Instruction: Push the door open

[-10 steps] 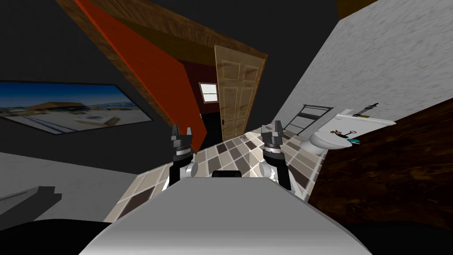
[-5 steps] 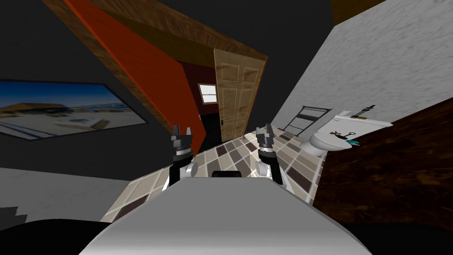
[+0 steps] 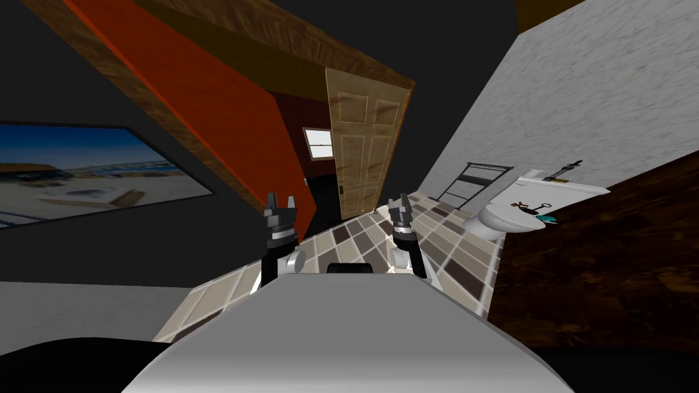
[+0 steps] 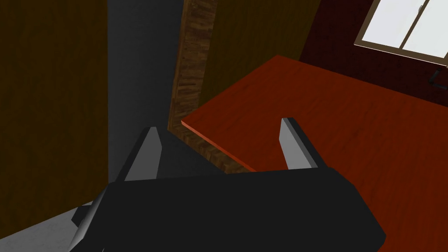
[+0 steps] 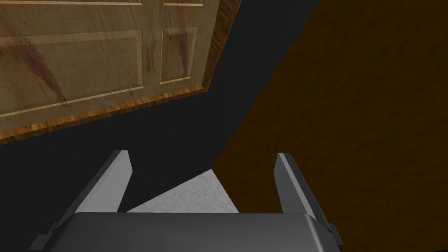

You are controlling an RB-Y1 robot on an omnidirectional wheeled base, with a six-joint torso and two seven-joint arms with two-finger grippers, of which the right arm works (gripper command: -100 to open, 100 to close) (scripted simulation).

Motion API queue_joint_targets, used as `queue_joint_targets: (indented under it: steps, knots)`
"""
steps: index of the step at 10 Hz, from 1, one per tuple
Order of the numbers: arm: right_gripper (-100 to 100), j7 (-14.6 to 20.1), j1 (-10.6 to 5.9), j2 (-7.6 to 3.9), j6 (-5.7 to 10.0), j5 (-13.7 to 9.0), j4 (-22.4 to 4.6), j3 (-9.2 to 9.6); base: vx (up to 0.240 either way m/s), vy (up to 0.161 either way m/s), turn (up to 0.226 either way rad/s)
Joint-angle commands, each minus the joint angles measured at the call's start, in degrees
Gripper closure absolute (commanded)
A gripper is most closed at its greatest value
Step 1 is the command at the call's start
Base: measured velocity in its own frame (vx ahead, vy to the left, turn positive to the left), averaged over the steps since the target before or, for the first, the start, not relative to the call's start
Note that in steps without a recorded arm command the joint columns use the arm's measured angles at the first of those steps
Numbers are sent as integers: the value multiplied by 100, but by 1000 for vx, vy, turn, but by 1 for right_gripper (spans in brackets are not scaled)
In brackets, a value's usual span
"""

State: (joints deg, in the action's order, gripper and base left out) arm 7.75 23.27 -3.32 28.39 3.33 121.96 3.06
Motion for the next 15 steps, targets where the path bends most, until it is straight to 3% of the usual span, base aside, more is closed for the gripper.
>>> queue_joint_targets:
  steps: [1,15]
  knots:
    - [-100,-13,-60,-14,36,8,-198,98,102,15,-33]
    - [-100,-80,-746,-126,442,40,-2307,979,98,13,-38]
